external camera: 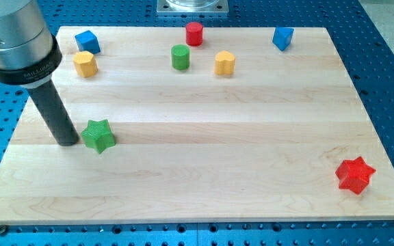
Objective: Slightly push the hexagon to the bottom side of the cube
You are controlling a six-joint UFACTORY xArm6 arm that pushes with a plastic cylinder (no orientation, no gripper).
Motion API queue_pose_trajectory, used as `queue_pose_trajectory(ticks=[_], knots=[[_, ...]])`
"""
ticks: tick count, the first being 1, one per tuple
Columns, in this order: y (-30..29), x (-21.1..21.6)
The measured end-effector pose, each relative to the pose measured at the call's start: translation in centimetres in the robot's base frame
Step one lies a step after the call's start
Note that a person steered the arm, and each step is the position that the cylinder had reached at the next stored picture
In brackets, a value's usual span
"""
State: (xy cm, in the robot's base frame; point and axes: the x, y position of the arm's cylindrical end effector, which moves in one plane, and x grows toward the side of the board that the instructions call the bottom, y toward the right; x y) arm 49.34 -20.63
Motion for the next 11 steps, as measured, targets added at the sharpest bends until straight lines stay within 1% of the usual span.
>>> queue_pose_trajectory(ticks=[1, 2, 3, 4, 5, 6, 7, 8, 9, 10, 11], knots=[[0.1, 0.0], [3.0, -2.1], [9.8, -9.3], [8.7, -12.6], [5.3, -13.9], [3.1, -14.2], [-2.2, -10.0], [-2.9, -11.9], [-4.0, -16.6], [-5.0, -16.9], [-4.8, -19.5]])
